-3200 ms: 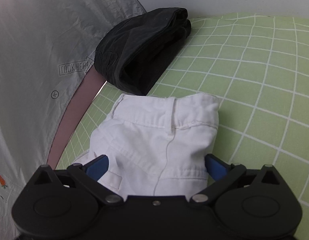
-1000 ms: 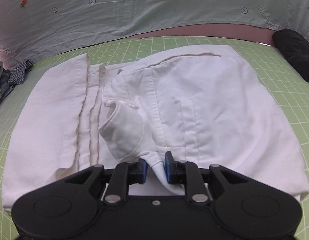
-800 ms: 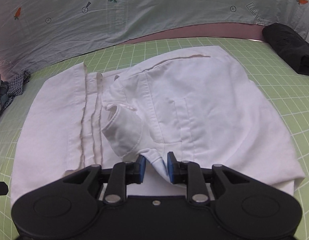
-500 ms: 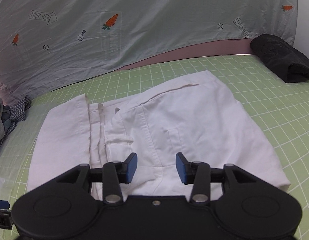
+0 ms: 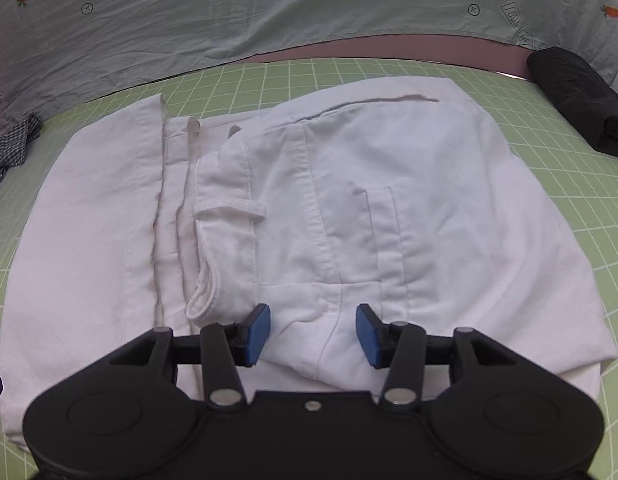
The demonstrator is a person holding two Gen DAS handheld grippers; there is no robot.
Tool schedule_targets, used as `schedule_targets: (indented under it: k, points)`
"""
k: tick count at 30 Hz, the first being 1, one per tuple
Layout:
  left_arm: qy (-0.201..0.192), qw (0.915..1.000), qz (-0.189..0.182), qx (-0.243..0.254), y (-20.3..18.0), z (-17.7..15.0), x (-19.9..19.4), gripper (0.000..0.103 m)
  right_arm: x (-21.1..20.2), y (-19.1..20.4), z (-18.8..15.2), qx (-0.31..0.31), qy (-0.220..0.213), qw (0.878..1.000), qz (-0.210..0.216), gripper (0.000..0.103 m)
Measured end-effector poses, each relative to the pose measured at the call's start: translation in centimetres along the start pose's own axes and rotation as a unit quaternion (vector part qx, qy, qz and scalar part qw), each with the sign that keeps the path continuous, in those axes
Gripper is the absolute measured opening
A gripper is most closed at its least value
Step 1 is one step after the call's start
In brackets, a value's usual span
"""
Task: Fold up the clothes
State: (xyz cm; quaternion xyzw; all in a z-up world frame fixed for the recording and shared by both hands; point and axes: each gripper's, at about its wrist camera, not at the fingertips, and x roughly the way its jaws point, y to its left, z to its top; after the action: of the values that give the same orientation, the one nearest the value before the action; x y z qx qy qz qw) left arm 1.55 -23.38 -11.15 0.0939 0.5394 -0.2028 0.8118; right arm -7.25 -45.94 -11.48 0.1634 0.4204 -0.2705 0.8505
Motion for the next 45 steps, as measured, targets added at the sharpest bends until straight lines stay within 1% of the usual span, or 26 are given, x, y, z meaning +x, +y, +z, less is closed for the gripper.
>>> schedule_targets:
  k: [1,2,3,4,6,10,14,18,22,24,25,27,28,29,30,32,34,36,38,41,43,45]
  points:
    - [-0.001,1.0,0.002,0.0,-0.1,0.1,0.1,0.103,-0.4,-0.3,0.1,0.006,-0.003,1.0,-0.003,0.061]
    - [-0.001,1.0,0.004,-0.002,-0.1,0.3,0.3,0.103,-0.9,-0.7,0.3,0.011,-0.009,1.0,-0.007,0.066]
    - [-0.001,1.0,0.006,-0.006,-0.1,0.4,0.5,0.103,-1.4,-1.0,0.4,0.016,-0.016,1.0,-0.012,0.077]
    - [-0.001,0.9999,0.008,-0.009,-0.1,0.5,0.7,0.103,-1.8,-1.5,0.6,0.022,-0.022,0.999,-0.015,0.083]
    - [0.001,0.9998,0.012,-0.017,-0.1,0.8,1.2,0.103,-2.5,-2.6,0.9,0.035,-0.032,0.999,-0.018,0.085]
    - [0.006,0.9995,0.017,-0.025,-0.1,1.0,2.3,0.103,-3.3,-5.2,1.3,0.061,-0.039,0.997,-0.037,0.091]
    - [0.011,0.9993,0.016,-0.031,-0.1,1.2,3.0,0.103,-3.2,-7.1,1.0,0.074,-0.027,0.995,-0.062,0.091]
    - [0.016,0.9991,0.012,-0.037,0.0,1.3,3.4,0.103,-3.1,-8.5,0.5,0.086,-0.018,0.993,-0.079,0.091]
    - [0.018,0.9989,-0.004,-0.043,0.1,1.5,3.6,0.099,-3.3,-9.4,0.2,0.088,-0.019,0.992,-0.09,0.092]
    - [0.019,0.9987,-0.012,-0.045,0.2,1.6,3.7,0.091,-3.3,-9.7,0.0,0.089,-0.018,0.991,-0.1,0.092]
    - [0.019,0.9984,-0.018,-0.05,0.1,1.6,3.7,0.089,-3.3,-9.9,0.0,0.089,-0.017,0.99,-0.104,0.092]
    - [0.022,0.9972,-0.032,-0.064,0.0,1.8,3.8,0.076,-3.3,-10.3,-0.2,0.091,-0.014,0.989,-0.112,0.092]
    - [0.022,0.9963,-0.04,-0.072,0.0,1.9,3.8,0.071,-3.3,-10.6,-0.3,0.094,-0.013,0.989,-0.114,0.092]
    - [0.022,0.9954,-0.048,-0.08,-0.1,1.9,3.7,0.062,-3.4,-10.8,-0.3,0.097,-0.013,0.988,-0.116,0.092]
    - [0.021,0.9953,-0.047,-0.082,-0.3,2.0,3.7,0.058,-3.4,-11.0,-0.3,0.098,-0.013,0.988,-0.119,0.092]
    - [0.021,0.9953,-0.04,-0.085,-0.6,2.0,3.7,0.055,-3.5,-11.5,-0.3,0.099,-0.014,0.987,-0.125,0.092]
    - [0.019,0.9953,-0.034,-0.089,-0.8,2.0,3.6,0.046,-3.5,-12.0,-0.2,0.102,-0.016,0.986,-0.129,0.092]
    - [0.012,0.9947,-0.035,-0.096,-0.8,1.9,3.1,0.026,-3.5,-12.5,-0.3,0.106,-0.016,0.986,-0.13,0.092]
    - [-0.002,0.9944,-0.045,-0.096,-0.8,1.9,2.3,0.016,-3.4,-13.0,-0.3,0.111,-0.015,0.985,-0.131,0.092]
    - [-0.021,0.996,-0.038,-0.078,-2.0,2.2,0.8,0.012,-3.3,-13.9,-0.4,0.116,-0.013,0.984,-0.132,0.092]
    - [-0.039,0.9953,-0.049,-0.074,-3.1,2.6,-0.6,0.011,-3.2,-14.5,-0.4,0.117,-0.011,0.984,-0.132,0.092]
    - [-0.059,0.994,-0.068,-0.063,-4.9,3.1,-2.0,0.011,-3.1,-15.2,-0.5,0.116,-0.01,0.985,-0.131,0.092]
